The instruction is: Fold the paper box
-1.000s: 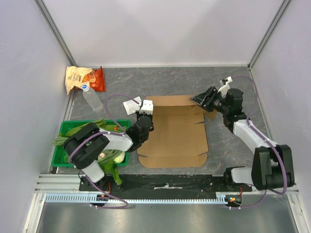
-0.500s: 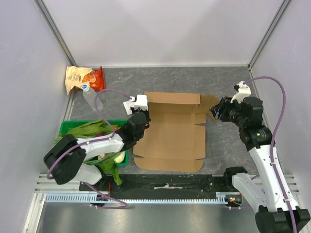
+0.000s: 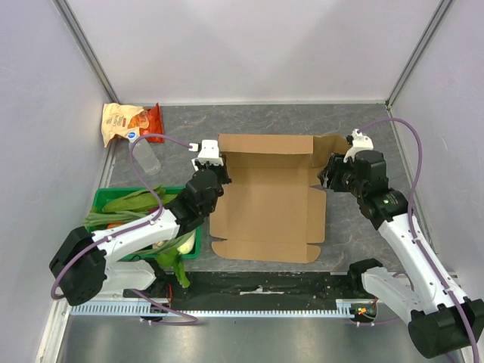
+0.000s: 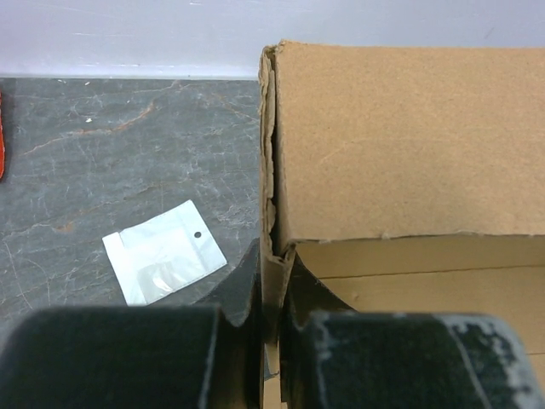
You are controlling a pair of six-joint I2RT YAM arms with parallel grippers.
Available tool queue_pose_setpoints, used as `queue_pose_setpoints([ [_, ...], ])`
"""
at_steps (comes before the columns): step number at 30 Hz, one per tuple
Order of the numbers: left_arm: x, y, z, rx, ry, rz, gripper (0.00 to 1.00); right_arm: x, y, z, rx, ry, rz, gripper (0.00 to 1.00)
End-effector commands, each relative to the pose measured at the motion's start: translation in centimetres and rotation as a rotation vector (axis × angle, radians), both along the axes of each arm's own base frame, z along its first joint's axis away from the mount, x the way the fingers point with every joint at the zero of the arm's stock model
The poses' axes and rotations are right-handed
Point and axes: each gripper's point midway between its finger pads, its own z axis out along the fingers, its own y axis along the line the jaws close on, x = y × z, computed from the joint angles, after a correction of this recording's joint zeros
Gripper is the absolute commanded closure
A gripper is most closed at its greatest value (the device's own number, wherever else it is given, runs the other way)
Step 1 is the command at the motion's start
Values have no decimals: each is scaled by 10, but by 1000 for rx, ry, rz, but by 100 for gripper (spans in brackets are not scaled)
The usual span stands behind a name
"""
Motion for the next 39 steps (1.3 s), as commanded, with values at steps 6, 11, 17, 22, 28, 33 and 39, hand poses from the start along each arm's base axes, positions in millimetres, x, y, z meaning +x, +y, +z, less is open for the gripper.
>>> queue_pose_setpoints([
  [6, 0, -3, 41, -163, -52, -1, 98, 27, -1, 3, -16, -129, -156, 43],
  [11, 1, -4, 41, -173, -47, 6, 98, 30, 8, -2, 5, -166, -183, 43],
  [17, 4, -4, 36, -206, -31, 17, 98, 19, 7, -6, 73, -170, -229, 31],
  [22, 19, 8, 23, -250, 29, 27, 98, -16, 0, 20, 111, -112, -215, 15],
  [28, 35, 24, 15, -290, 77, 36, 98, -40, -16, 13, 155, -126, -262, 9],
  [33, 34, 25, 28, -341, 81, -17, 98, -20, -15, 7, 261, -71, -237, 8],
  [39, 34, 32, 37, -407, 88, -41, 98, 14, -31, 2, 638, -74, -90, 14],
])
